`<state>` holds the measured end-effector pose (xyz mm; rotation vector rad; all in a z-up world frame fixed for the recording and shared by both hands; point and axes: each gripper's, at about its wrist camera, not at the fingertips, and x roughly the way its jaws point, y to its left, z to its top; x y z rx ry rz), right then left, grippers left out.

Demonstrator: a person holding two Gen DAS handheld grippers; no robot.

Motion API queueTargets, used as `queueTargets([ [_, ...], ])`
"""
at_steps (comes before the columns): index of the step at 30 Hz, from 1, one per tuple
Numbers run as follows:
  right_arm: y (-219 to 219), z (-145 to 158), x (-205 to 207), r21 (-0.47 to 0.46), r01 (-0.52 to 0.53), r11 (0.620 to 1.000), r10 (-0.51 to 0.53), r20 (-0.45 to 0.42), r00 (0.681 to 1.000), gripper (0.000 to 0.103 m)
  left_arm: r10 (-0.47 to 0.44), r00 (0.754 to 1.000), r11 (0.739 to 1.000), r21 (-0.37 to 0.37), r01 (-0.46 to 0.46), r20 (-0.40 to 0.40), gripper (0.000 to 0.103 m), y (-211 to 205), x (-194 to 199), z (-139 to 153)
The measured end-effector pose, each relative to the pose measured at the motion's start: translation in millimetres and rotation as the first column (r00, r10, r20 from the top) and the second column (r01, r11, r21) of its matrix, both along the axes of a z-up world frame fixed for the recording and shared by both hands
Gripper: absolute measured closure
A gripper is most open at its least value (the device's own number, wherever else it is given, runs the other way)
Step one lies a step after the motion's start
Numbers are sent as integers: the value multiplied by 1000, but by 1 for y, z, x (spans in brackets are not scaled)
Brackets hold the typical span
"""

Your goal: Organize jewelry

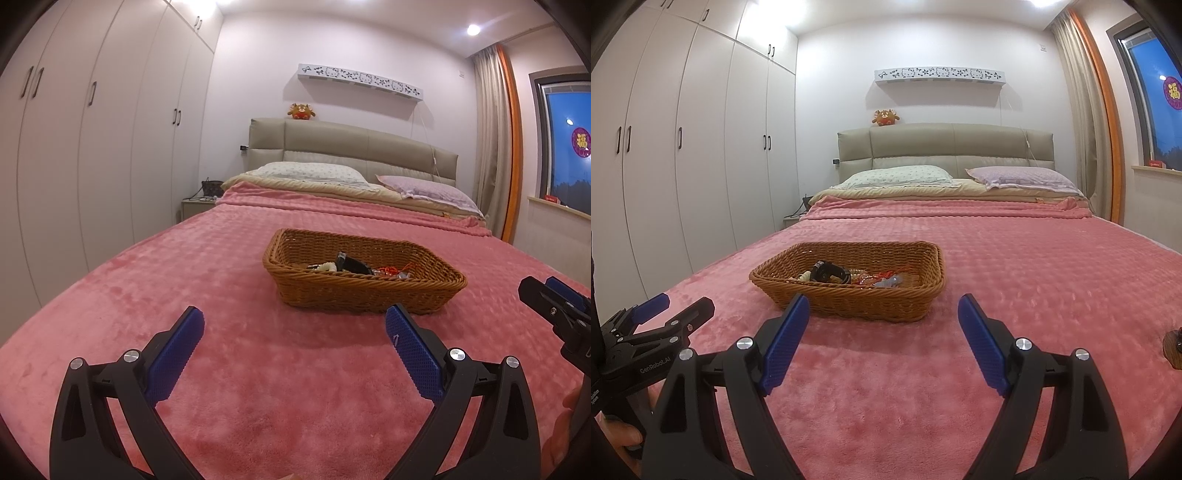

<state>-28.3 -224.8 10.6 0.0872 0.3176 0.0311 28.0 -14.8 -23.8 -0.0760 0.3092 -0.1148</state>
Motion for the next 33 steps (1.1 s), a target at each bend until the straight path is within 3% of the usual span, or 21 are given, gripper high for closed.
queueTargets([
  [33, 5, -1, -1, -14, -16, 1000, 16, -6, 1000, 22, 13, 1000, 1000, -1, -13, -9, 7, 5, 0, 0],
])
